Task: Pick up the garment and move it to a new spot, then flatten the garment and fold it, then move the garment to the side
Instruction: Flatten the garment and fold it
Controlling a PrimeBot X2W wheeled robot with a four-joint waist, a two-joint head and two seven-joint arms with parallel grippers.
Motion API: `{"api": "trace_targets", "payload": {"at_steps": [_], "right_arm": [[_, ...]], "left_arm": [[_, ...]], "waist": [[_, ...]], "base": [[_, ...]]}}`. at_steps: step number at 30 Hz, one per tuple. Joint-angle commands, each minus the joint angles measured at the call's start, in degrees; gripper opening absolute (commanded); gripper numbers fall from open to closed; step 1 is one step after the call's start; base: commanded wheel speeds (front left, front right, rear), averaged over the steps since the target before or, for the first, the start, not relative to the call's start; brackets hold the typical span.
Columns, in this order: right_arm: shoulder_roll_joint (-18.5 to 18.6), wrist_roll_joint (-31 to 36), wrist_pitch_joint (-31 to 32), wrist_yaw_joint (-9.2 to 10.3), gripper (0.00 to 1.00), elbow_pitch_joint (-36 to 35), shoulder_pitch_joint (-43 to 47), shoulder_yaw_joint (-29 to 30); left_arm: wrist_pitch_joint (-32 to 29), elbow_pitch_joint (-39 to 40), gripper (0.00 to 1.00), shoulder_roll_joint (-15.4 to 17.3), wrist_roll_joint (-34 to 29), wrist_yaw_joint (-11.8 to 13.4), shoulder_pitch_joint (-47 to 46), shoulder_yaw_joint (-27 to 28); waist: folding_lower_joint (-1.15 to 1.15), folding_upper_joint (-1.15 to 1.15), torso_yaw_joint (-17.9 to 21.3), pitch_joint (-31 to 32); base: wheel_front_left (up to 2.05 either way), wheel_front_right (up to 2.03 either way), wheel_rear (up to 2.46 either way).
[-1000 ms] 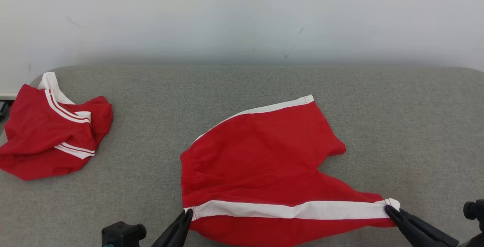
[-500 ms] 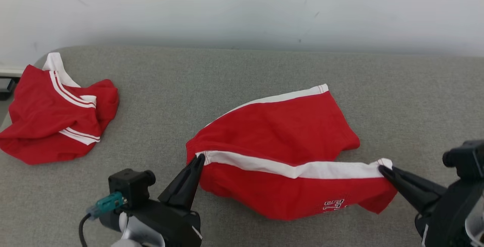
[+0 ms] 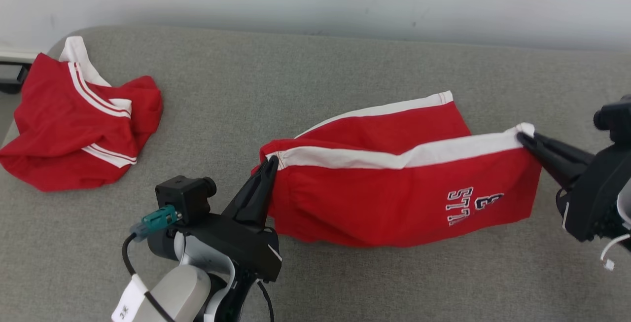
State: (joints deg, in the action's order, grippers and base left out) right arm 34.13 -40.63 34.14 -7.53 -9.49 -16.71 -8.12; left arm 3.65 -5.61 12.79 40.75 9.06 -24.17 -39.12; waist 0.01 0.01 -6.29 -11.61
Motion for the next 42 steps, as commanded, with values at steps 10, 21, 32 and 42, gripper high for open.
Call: {"api": "trace_targets", "payload": {"at_steps": [10, 21, 32, 42], "right_arm": [[1.92, 1.81, -7.69, 0.08, 0.00, 10.81, -11.83, -6.57], [2.38, 1.67, -12.11, 0.08, 0.00, 17.63, -19.92, -10.92], [1.38, 1.51, -15.62, 0.08, 0.00, 24.12, -26.19, -15.30], [0.07, -0.01, -20.28, 0.08, 0.00, 32.19, -30.23, -20.51]], "left_arm": [[1.27, -7.00, 0.00, -3.04, -0.41, -1.11, -7.12, 0.26], [1.32, -12.17, 0.00, -4.90, -0.45, -1.23, -11.52, 0.24], [0.52, -17.34, 0.00, -6.52, -0.66, -1.94, -15.69, -0.81], [1.39, -21.98, 0.00, -7.84, -0.31, -2.51, -17.67, -1.74]], "waist": [[-0.01, -0.01, -2.21, -4.04], [-0.01, -0.01, -2.58, -5.48], [-0.01, -0.01, -3.02, -6.77], [-0.01, -0.01, -3.59, -7.64]], "base": [[0.00, 0.00, 0.00], [0.00, 0.00, 0.00], [0.00, 0.00, 0.00], [0.00, 0.00, 0.00]]}}
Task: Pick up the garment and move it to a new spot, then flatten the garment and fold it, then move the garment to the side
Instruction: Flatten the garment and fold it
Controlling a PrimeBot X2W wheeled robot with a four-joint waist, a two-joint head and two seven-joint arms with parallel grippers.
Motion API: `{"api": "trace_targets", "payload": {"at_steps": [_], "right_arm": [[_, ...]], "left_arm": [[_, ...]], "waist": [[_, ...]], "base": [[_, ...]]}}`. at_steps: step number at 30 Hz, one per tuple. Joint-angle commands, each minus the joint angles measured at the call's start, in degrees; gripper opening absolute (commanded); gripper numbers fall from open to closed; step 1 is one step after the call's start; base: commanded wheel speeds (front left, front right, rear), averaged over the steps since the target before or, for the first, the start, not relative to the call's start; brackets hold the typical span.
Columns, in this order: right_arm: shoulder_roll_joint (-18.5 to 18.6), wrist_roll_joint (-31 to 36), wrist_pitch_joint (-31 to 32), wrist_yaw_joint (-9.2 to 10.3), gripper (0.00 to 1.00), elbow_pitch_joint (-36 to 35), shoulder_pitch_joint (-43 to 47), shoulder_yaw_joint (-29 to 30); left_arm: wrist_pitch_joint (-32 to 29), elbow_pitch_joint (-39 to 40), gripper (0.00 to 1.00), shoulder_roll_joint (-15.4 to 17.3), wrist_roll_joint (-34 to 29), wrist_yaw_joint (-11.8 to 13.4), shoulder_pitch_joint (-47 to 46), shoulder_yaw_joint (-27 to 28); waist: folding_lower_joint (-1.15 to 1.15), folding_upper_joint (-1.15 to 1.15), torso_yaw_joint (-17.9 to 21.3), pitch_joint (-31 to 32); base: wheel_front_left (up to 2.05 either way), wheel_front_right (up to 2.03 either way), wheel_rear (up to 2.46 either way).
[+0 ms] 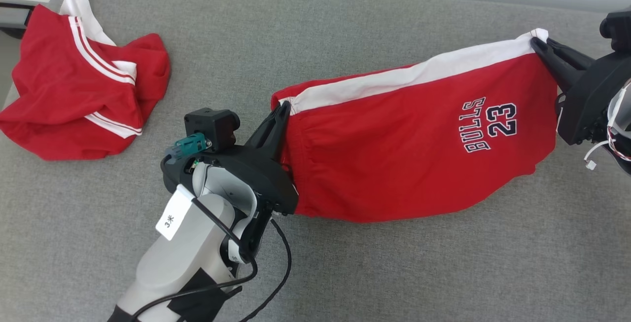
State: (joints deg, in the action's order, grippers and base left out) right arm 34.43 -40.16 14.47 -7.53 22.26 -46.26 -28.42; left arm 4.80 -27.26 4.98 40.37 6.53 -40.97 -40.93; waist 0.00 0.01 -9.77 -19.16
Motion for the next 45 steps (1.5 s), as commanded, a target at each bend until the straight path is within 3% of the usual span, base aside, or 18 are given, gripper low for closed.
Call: {"api": "trace_targets", "payload": {"at_steps": [1, 2, 3, 4, 13, 24, 34, 45], "right_arm": [[-0.46, -0.58, -1.10, 0.08, 0.00, 1.45, -1.04, -0.59], [-0.62, -0.56, -1.66, 0.08, 0.34, 2.18, -1.42, -0.92], [-0.70, -0.63, -2.22, 0.08, 0.81, 3.06, -1.75, -1.13], [-0.81, -0.68, -2.73, 0.08, 1.00, 3.78, -2.05, -1.39], [-2.10, -1.77, -8.05, 0.08, 1.00, 6.95, -4.40, -4.49], [-1.19, -3.05, -9.64, 0.08, 1.00, 7.89, -3.46, -4.82], [-3.35, -2.11, -11.33, 0.09, 1.00, 8.45, 3.46, 1.77], [-10.10, 2.72, -9.16, 0.09, 1.00, 10.40, 15.13, 12.27]], "left_arm": [[0.35, -0.66, 0.13, -0.11, 0.17, -0.10, -0.84, -0.09], [0.56, -0.99, 0.81, -0.20, 0.24, -0.18, -0.95, -0.19], [0.74, -1.26, 1.00, -0.32, 0.28, -0.19, -1.27, -0.27], [0.87, -1.52, 1.00, -0.44, 0.35, -0.25, -1.61, -0.33], [3.04, -3.28, 1.00, -1.10, 0.76, -0.37, -2.85, -0.61], [4.61, -0.97, 1.00, 1.86, 0.14, -0.18, 0.04, -0.76], [8.49, 8.54, 1.00, 6.51, -0.68, 1.93, 7.30, 0.80], [10.21, 23.03, 1.00, 11.87, -2.65, 6.02, 21.86, 3.02]], "waist": [[0.00, -0.01, -0.22, -0.14], [0.00, -0.01, -0.33, -0.20], [0.00, -0.01, -0.48, -0.26], [0.00, -0.01, -0.62, -0.33], [0.00, -0.01, -1.09, 0.55], [0.00, -0.01, -0.70, 5.35], [0.00, -0.01, 0.77, 11.44], [0.00, -0.01, 1.30, 16.65]], "base": [[0.00, 0.00, 0.00], [0.00, 0.00, 0.00], [0.00, 0.00, 0.00], [0.00, 0.00, 0.00], [0.00, 0.00, 0.00], [0.00, 0.00, 0.00], [0.00, 0.00, 0.00], [0.00, 0.00, 0.00]]}}
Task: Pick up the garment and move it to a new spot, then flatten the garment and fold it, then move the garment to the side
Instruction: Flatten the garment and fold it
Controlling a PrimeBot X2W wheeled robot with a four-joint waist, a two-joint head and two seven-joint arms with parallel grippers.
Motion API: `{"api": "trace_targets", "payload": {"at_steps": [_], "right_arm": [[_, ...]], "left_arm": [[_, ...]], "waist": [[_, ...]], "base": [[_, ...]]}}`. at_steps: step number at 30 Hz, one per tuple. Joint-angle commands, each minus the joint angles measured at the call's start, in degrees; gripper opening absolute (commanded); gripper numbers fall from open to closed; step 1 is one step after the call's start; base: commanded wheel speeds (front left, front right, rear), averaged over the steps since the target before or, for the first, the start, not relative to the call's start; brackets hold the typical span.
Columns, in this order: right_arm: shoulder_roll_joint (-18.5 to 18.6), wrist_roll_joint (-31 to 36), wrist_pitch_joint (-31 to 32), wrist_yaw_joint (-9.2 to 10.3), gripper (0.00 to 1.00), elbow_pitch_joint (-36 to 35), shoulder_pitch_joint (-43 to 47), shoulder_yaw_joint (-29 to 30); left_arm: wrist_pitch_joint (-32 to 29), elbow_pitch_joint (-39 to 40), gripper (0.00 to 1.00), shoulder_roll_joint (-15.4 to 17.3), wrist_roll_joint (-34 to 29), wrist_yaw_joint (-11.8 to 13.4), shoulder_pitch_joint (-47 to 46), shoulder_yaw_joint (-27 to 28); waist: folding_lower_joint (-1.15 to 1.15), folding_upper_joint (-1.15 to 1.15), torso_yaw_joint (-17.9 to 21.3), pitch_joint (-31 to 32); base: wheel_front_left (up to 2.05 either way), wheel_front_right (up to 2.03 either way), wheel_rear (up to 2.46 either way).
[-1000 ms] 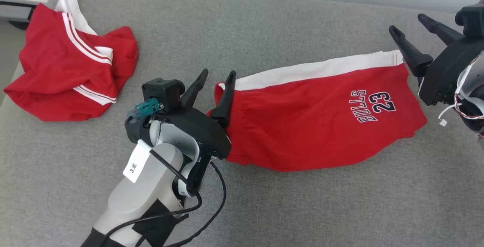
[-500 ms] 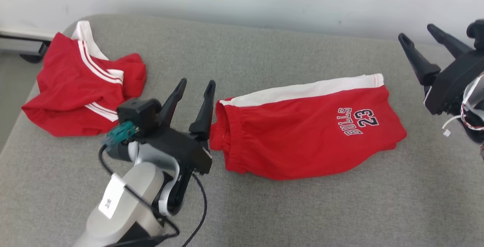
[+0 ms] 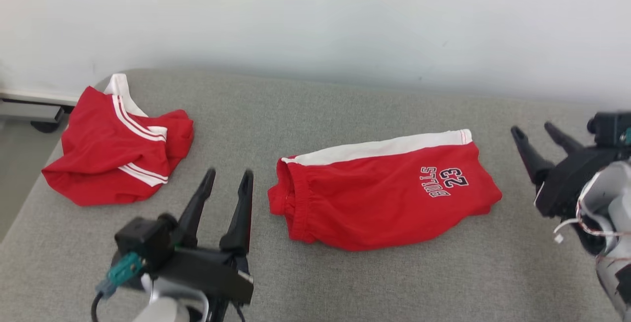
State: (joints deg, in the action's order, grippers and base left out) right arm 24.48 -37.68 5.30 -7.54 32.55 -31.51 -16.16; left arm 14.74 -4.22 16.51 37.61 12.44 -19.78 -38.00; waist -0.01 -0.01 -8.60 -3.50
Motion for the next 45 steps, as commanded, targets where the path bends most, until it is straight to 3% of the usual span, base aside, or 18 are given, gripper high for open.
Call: {"api": "trace_targets", "payload": {"at_steps": [1, 4, 10, 14, 25, 45], "right_arm": [[-0.78, 0.97, 0.04, 0.10, 1.00, 0.31, 1.37, 1.00], [-2.82, 2.91, 0.27, 0.10, 1.00, 0.94, 4.08, 5.02], [-7.71, 8.57, 2.81, 0.10, 1.00, 0.65, 9.04, 13.39], [-10.33, 11.04, 5.24, 0.10, 1.00, 0.83, 11.31, 17.73], [-15.90, 18.61, 10.25, 0.10, 1.00, 3.02, 12.72, 28.07], [-19.27, 31.43, 13.25, 0.10, 1.00, 10.83, 7.53, 42.79]], "left_arm": [[0.31, 0.82, 1.00, 0.40, 0.91, 0.45, 2.09, 0.56], [0.38, 3.13, 1.00, 0.65, 3.19, 1.08, 5.83, 2.27], [0.44, 5.49, 1.00, 1.78, 5.02, -0.29, 12.03, 5.78], [0.47, 5.38, 1.00, 3.19, 3.20, -2.39, 14.82, 6.32], [0.49, 4.32, 1.00, 4.39, -1.17, -4.99, 15.57, 5.46], [-0.64, 2.79, 1.00, 2.28, -0.85, -7.23, 12.75, 2.45]], "waist": [[0.01, 0.01, 0.11, 1.45], [0.01, 0.01, -0.05, 2.43], [0.01, 0.01, -0.92, 3.15], [0.01, 0.01, -1.48, 3.20], [0.01, 0.01, -4.11, 2.88], [0.01, 0.01, -10.26, -1.25]], "base": [[0.00, 0.00, 0.00], [0.00, 0.00, 0.00], [0.00, 0.00, 0.00], [0.00, 0.00, 0.00], [0.00, 0.00, 0.00], [0.00, 0.00, 0.00]]}}
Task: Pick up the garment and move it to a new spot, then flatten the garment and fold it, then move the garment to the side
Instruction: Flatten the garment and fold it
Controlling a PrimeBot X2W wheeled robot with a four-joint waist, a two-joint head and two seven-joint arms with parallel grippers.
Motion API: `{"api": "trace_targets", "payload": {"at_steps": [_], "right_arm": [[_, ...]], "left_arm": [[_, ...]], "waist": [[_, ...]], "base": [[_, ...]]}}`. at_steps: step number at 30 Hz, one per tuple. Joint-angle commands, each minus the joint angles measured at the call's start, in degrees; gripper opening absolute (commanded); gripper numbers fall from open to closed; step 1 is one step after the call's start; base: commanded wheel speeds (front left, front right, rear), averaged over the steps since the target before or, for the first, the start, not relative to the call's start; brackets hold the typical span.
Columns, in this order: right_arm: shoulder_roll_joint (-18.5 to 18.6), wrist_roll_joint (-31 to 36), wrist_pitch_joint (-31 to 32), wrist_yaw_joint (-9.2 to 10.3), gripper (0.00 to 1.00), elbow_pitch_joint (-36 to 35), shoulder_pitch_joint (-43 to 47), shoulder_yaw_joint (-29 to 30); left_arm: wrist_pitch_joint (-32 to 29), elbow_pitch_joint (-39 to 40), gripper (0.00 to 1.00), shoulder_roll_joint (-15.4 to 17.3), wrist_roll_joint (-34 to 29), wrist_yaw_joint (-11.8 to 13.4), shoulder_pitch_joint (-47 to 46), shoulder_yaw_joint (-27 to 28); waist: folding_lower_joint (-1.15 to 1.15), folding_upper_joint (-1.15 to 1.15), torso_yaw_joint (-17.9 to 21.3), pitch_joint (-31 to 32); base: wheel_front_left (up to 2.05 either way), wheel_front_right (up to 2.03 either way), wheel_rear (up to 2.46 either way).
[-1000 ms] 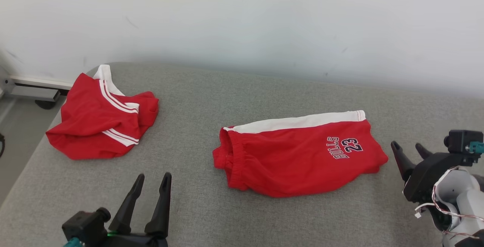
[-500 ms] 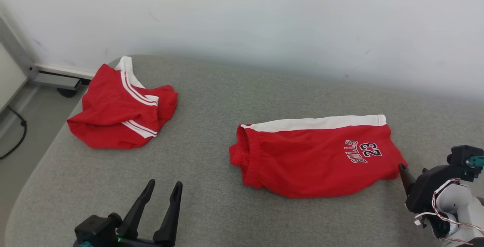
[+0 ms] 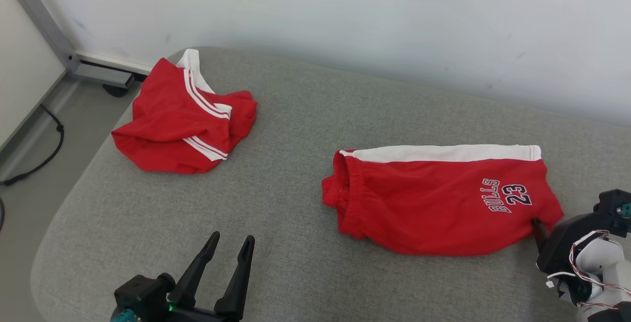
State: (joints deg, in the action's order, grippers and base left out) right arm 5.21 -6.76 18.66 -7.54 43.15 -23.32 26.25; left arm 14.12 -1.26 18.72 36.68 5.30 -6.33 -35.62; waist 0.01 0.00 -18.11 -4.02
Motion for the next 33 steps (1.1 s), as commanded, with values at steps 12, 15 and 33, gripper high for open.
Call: {"api": "trace_targets", "payload": {"at_steps": [12, 15, 33], "right_arm": [[-1.80, 3.62, 2.25, 0.09, 0.33, 4.07, -1.31, 3.71], [-1.87, 3.95, 2.92, 0.10, 0.17, 4.32, -1.12, 3.65], [-2.23, -7.30, 2.66, 0.11, 0.00, -8.98, 5.65, -5.10]], "left_arm": [[0.32, -0.87, 1.00, -0.66, 0.45, -0.51, -0.99, -0.28], [0.32, -0.96, 1.00, -0.68, 0.56, -0.53, -0.95, -0.22], [0.37, -1.23, 1.00, -0.31, 1.32, -0.37, -0.12, -0.33]], "waist": [[-0.01, 0.00, -1.25, -1.48], [-0.01, 0.00, -0.96, -1.29], [-0.01, 0.00, 2.31, 1.10]], "base": [[0.00, 0.00, 0.00], [0.00, 0.00, 0.00], [0.00, 0.00, 0.00]]}}
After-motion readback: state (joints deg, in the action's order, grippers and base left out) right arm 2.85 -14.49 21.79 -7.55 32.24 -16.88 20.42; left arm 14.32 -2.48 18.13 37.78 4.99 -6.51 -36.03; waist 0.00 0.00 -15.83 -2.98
